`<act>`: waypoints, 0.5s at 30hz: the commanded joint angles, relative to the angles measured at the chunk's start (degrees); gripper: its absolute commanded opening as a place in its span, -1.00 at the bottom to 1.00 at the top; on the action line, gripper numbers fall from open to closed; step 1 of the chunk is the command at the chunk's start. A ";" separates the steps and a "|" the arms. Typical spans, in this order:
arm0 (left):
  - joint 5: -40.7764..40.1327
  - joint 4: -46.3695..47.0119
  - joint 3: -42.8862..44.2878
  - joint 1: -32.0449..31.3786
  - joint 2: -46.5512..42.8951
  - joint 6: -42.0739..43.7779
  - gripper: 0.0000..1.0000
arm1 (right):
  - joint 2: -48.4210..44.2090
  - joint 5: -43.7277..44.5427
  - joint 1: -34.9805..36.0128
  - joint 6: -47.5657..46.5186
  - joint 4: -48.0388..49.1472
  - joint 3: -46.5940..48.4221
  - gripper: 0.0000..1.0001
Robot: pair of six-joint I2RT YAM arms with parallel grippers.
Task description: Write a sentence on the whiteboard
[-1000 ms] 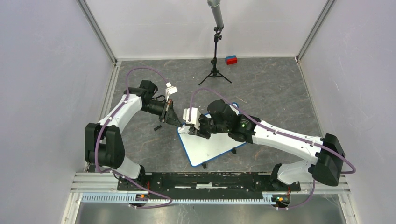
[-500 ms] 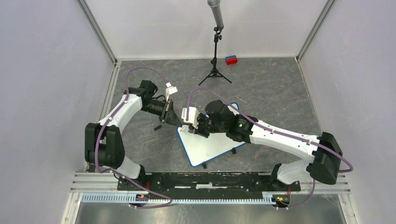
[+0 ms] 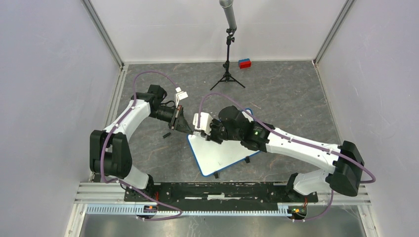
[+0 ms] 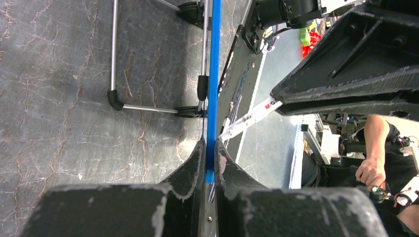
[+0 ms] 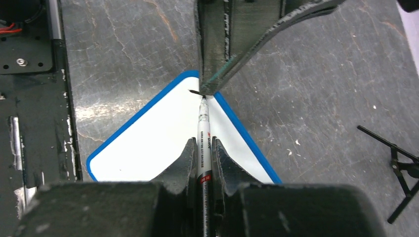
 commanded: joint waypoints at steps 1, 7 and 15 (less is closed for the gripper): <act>1.85 1.05 0.00 -0.35 0.40 2.30 -0.95 | -2.77 3.51 -1.23 -1.41 -0.13 -0.83 -1.00; 1.85 1.06 0.09 -0.35 0.50 2.40 -0.95 | -3.42 3.02 -1.77 -1.82 -1.16 -1.12 -1.00; 1.96 1.06 0.09 -0.35 0.39 2.44 -0.95 | -4.21 -3.93 -1.63 -0.63 -1.33 0.39 -1.00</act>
